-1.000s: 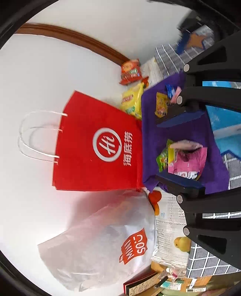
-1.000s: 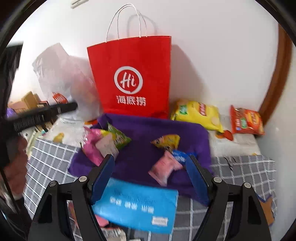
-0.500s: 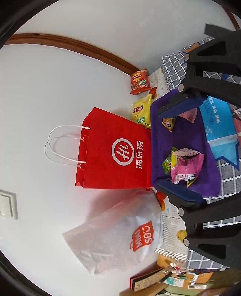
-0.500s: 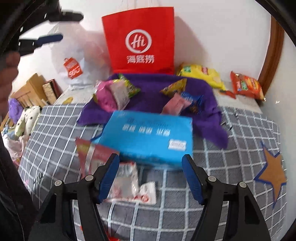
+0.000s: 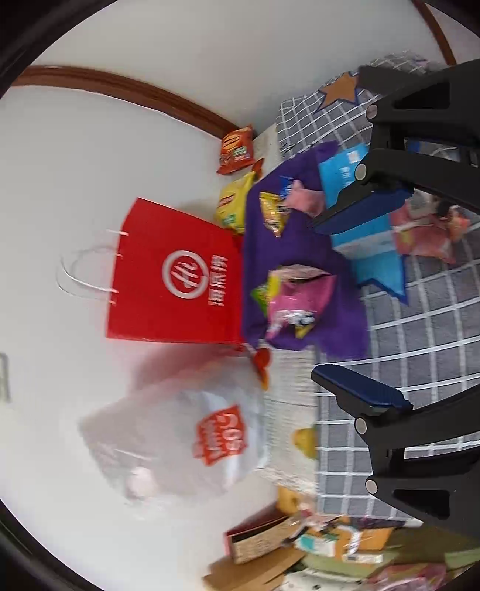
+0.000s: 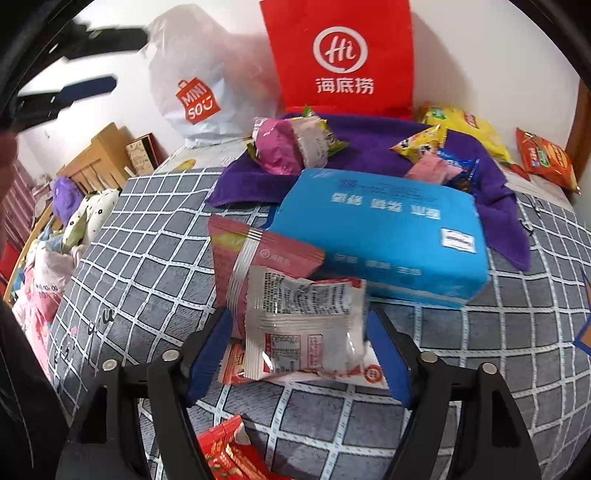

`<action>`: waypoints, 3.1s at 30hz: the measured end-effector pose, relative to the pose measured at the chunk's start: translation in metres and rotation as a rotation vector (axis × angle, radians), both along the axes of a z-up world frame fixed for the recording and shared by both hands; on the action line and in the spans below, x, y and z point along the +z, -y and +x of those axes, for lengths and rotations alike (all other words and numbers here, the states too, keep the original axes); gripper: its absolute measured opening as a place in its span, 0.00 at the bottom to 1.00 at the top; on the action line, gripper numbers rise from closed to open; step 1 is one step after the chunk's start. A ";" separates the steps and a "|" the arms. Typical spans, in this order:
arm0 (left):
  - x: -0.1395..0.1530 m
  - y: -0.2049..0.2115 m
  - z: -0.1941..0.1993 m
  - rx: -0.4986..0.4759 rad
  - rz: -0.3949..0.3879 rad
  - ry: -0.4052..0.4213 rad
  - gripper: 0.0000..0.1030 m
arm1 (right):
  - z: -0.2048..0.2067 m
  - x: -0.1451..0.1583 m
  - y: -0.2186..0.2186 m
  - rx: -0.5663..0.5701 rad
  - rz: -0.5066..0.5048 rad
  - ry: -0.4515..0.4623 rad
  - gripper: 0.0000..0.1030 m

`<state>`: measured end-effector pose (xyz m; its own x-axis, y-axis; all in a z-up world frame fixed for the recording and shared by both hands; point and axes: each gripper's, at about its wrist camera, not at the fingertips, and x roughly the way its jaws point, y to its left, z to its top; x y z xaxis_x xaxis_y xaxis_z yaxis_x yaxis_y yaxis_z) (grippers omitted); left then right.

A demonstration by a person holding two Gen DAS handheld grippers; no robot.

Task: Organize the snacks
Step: 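Move both tools back down toward the snack pile, then grasp the pink striped bag with the left tool while the right grasps the white strawberry packet, then lift the pink striped bag and strawberry packet up with both tools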

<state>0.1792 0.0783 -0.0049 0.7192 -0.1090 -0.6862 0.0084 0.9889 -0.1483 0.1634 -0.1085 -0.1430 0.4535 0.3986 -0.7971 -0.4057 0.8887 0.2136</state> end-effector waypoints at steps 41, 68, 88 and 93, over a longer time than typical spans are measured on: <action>-0.145 0.085 -0.011 -0.137 0.042 -0.202 0.39 | -0.008 -0.021 0.115 -0.195 -0.012 0.133 0.27; -0.166 0.042 -0.019 -0.013 -0.069 -0.125 0.41 | 0.016 -0.050 0.124 -0.253 0.134 0.030 0.26; -0.165 0.042 -0.021 -0.019 -0.069 -0.125 0.40 | 0.014 -0.047 0.127 -0.245 0.151 0.039 0.25; -0.165 0.042 -0.021 -0.019 -0.067 -0.125 0.40 | 0.015 -0.049 0.127 -0.245 0.157 0.032 0.25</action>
